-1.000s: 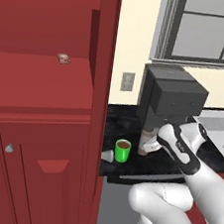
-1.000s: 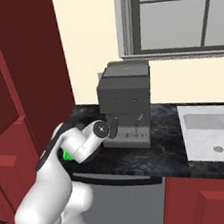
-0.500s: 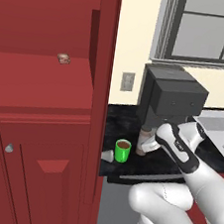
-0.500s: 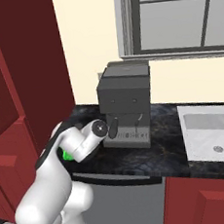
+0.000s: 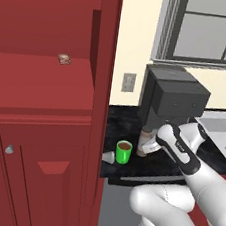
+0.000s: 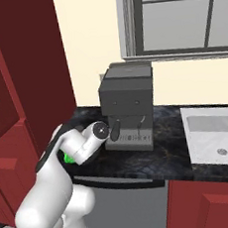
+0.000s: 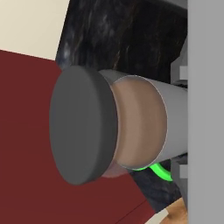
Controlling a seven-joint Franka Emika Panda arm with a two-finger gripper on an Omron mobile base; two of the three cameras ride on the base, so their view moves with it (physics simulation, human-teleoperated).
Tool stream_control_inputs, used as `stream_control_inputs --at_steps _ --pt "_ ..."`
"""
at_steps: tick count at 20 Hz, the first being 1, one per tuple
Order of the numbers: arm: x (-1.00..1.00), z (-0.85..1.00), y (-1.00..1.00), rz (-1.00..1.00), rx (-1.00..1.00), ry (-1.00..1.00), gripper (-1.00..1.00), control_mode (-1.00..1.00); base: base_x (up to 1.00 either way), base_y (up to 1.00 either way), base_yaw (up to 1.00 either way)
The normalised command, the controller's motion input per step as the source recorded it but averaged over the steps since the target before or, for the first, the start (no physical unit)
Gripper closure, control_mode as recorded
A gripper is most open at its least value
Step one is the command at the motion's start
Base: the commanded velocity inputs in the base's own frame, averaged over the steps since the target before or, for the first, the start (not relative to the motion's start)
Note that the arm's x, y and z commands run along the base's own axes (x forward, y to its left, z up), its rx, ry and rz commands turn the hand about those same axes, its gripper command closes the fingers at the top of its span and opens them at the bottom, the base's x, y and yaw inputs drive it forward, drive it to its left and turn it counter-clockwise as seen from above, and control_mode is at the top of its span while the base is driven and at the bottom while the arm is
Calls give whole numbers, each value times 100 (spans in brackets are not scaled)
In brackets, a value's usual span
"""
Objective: Pick the cinnamon and honey bottle from the cabinet and place them next to the mug.
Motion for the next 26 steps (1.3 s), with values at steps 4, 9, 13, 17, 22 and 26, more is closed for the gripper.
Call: stream_control_inputs --at_steps 4,9,13,17,22,26 --pt "0 0 0 0 0 0 -100 -100 0 0 0" --pt "0 0 0 0 0 0 -100 -100 0 0 0" --pt "0 0 0 0 0 0 -100 -100 0 0 0" --pt "0 0 0 0 0 0 -100 -100 0 0 0" --pt "0 22 0 0 0 0 -100 -100 0 0 0" --pt "0 78 3 0 4 0 -100 -100 0 0 0"
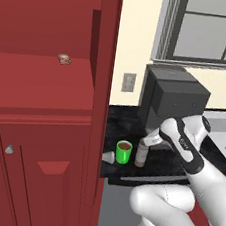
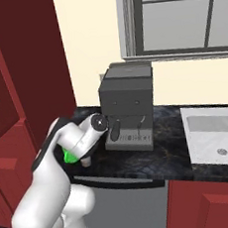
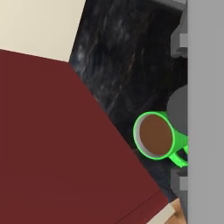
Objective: Pick the cinnamon and honey bottle from the cabinet and place them next to the mug.
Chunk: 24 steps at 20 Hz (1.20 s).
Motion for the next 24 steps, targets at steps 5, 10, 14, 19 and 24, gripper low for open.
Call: stream_control_inputs --at_steps 5,10,14,19,24 --pt "-14 61 -2 0 9 0 -100 -100 0 0 0" --pt "-83 18 -19 -5 6 8 -100 -100 0 0 0" --pt "-68 37 -6 -14 0 23 -100 -100 0 0 0" --pt "-58 65 16 -24 -9 23 -100 -100 0 0 0" --pt "-50 2 42 -18 -30 -5 -100 -100 0 0 0"
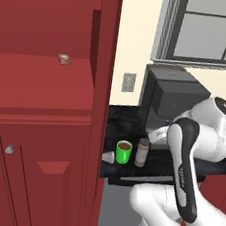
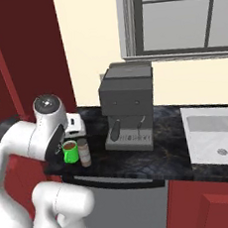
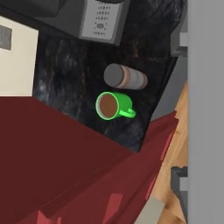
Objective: Pick the cinnamon and honey bottle from the cabinet and place them next to the mug.
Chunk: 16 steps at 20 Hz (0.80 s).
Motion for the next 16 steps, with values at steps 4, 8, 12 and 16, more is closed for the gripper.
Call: stream_control_inputs --at_steps 4,8,12,16 --pt "-19 -1 0 -1 0 -7 -100 -100 0 0 0" --pt "0 0 0 0 0 0 -100 -100 0 0 0" --pt "0 0 0 0 0 0 -100 -100 0 0 0" --pt "0 0 0 0 0 0 -100 -100 0 0 0"
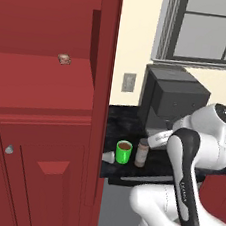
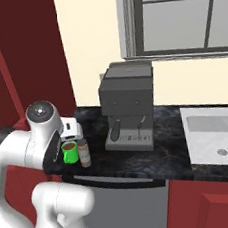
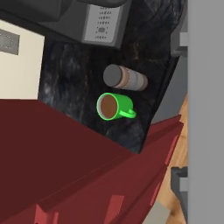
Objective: Pick the cinnamon and honey bottle from the cabinet and place them next to the mug.
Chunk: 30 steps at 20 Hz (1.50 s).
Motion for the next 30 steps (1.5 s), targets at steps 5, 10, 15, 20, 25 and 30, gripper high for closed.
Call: stream_control_inputs --at_steps 5,10,15,20,25,30 --pt "-7 0 0 0 0 0 -100 100 -58 0 0" --pt "0 0 0 0 0 0 -100 100 -100 8 0" --pt "0 0 0 0 0 0 -100 100 -100 26 -3" --pt "0 0 0 0 0 0 -100 100 -94 100 -11" --pt "0 0 0 0 0 0 -100 100 -7 100 -19" --pt "0 0 0 0 0 0 -100 100 12 100 -23"
